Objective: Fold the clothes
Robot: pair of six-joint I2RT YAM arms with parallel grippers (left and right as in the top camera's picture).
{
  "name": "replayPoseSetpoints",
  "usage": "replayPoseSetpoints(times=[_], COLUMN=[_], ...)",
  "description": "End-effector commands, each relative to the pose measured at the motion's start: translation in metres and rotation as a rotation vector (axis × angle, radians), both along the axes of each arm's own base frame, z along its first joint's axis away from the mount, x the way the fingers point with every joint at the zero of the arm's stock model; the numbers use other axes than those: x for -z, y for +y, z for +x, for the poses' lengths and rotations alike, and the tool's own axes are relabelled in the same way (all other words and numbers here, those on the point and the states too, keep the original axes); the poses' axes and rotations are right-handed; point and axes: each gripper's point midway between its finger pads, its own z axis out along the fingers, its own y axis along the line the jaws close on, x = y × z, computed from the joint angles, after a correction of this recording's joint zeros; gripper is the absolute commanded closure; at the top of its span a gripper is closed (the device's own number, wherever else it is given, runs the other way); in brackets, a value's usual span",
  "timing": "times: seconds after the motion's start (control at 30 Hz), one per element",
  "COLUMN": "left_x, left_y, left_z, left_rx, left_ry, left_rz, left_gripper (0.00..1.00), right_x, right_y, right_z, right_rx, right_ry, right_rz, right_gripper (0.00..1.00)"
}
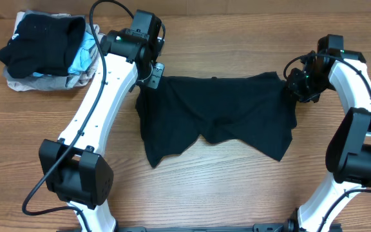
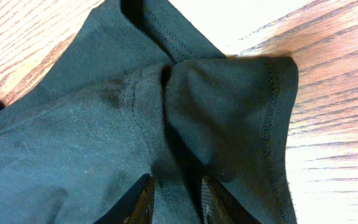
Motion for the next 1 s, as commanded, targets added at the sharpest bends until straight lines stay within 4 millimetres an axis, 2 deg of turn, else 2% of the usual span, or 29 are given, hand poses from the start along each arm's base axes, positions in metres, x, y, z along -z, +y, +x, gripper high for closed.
replayPoseSetpoints(times=[0.0, 0.1, 0.23, 0.37, 0.4, 0.47, 0.5, 0.53, 0.57, 0.73, 0.77, 0.83, 0.9, 0.93, 0.97], left_x=[-0.004, -0.004, -0.007, -0.033, -0.056, -0.082, -0.092, -0.104, -0.128, -0.186, -0.203, -0.225, -0.246, -0.261, -0.279], left_y=[0.003, 0.003, 0.005, 0.009, 0.008, 0.007, 0.007, 0.007, 0.008, 0.013, 0.018, 0.025, 0.035, 0.042, 0.049], left_z=[0.004, 0.004, 0.008, 0.016, 0.020, 0.022, 0.022, 0.022, 0.020, 0.005, 0.000, -0.008, -0.017, -0.024, -0.033], left_rx=[0.011, 0.011, 0.004, -0.009, -0.010, -0.012, -0.012, -0.013, -0.015, -0.020, -0.031, -0.047, -0.070, -0.089, -0.121], left_ry=[-0.013, -0.014, -0.036, -0.104, -0.146, -0.192, -0.210, -0.231, -0.272, -0.376, -0.414, -0.467, -0.524, -0.566, -0.623], left_rz=[0.011, 0.011, 0.026, 0.039, 0.026, 0.011, 0.006, -0.001, -0.014, -0.043, -0.038, -0.030, -0.014, -0.004, -0.010], left_gripper=[0.96, 0.96, 0.96, 0.96, 0.96, 0.96, 0.96, 0.96, 0.96, 0.96, 0.96, 0.96, 0.96, 0.96, 0.96], right_x=[0.002, 0.000, -0.014, -0.068, -0.097, -0.134, -0.145, -0.161, -0.190, -0.264, -0.285, -0.311, -0.335, -0.358, -0.370], right_y=[0.005, 0.010, 0.005, -0.014, -0.022, -0.027, -0.029, -0.030, -0.031, -0.043, -0.050, -0.058, -0.063, -0.069, -0.071], right_z=[0.000, 0.006, 0.022, 0.043, 0.048, 0.048, 0.047, 0.044, 0.037, 0.007, -0.004, -0.015, -0.031, -0.051, -0.062], right_rx=[-0.016, -0.020, -0.016, 0.015, 0.025, 0.032, 0.035, 0.029, 0.027, 0.068, 0.089, 0.114, 0.138, 0.168, 0.184], right_ry=[0.001, -0.028, -0.088, -0.167, -0.200, -0.233, -0.243, -0.259, -0.287, -0.386, -0.428, -0.499, -0.562, -0.621, -0.652], right_rz=[0.003, 0.028, 0.019, 0.000, -0.009, -0.019, -0.022, -0.028, -0.041, -0.074, -0.091, -0.117, -0.144, -0.174, -0.190], right_gripper=[0.87, 0.96, 0.96, 0.96, 0.96, 0.96, 0.96, 0.96, 0.96, 0.96, 0.96, 0.96, 0.96, 0.96, 0.96])
